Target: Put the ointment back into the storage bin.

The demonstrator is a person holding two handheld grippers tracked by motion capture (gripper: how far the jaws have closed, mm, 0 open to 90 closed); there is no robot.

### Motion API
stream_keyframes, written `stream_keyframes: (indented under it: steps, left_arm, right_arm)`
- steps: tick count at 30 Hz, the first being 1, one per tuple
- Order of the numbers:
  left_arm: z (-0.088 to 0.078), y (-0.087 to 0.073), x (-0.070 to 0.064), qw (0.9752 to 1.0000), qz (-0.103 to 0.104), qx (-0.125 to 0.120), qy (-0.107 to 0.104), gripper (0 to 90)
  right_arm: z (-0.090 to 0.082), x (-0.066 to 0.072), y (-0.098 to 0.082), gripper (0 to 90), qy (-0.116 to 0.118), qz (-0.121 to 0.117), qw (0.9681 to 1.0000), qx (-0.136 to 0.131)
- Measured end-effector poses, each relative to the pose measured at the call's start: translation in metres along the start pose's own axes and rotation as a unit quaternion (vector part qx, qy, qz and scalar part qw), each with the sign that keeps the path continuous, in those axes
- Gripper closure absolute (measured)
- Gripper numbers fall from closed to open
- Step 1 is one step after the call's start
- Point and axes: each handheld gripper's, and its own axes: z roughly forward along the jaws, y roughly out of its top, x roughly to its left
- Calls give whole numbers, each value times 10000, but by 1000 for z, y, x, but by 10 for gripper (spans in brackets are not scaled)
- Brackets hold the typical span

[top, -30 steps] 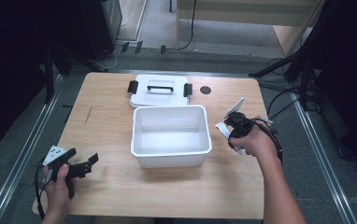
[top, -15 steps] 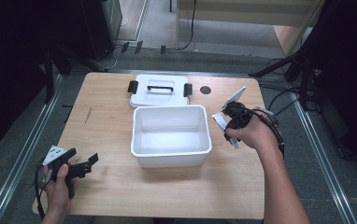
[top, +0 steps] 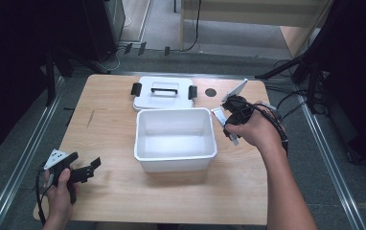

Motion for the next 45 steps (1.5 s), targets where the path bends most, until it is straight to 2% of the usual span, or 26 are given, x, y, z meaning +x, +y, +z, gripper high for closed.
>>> stream_keyframes:
  steps: [13,20,22,25,28,30,32,34,35,38,45]
  left_arm:
    - [0,0,0,10000,-9,-12,-4,0]
    - [0,0,0,10000,-13,-9,-10,0]
    - [0,0,0,10000,-13,-8,-10,0]
    - [0,0,0,10000,-13,-2,-17,0]
    - [0,0,0,10000,-10,4,-17,0]
    - [0,0,0,10000,-7,11,-14,0]
    - [0,0,0,10000,4,18,-17,0]
    - [0,0,0,10000,3,18,-15,0]
    - [0,0,0,10000,1,17,-15,0]
    - [0,0,0,10000,3,21,-17,0]
    - [0,0,0,10000,-1,23,-18,0]
  right_arm:
    - [-3,25,17,735,50,-400,9991,-116]
    - [-3,41,23,735,158,-807,9964,-223]
    - [-1,45,24,735,143,-1031,9942,-290]
    - [1,50,24,734,29,-1345,9902,-377]
    - [2,54,25,734,26,-1686,9845,-493]
    - [3,55,25,733,47,-1953,9791,-566]
    - [4,57,24,733,12,-2276,9715,-660]
    - [5,57,24,732,17,-2490,9662,-666]
    - [6,57,25,732,14,-2634,9622,-696]
    - [7,57,25,732,74,-2894,9544,-726]
    - [5,62,25,732,255,-3014,9496,-824]
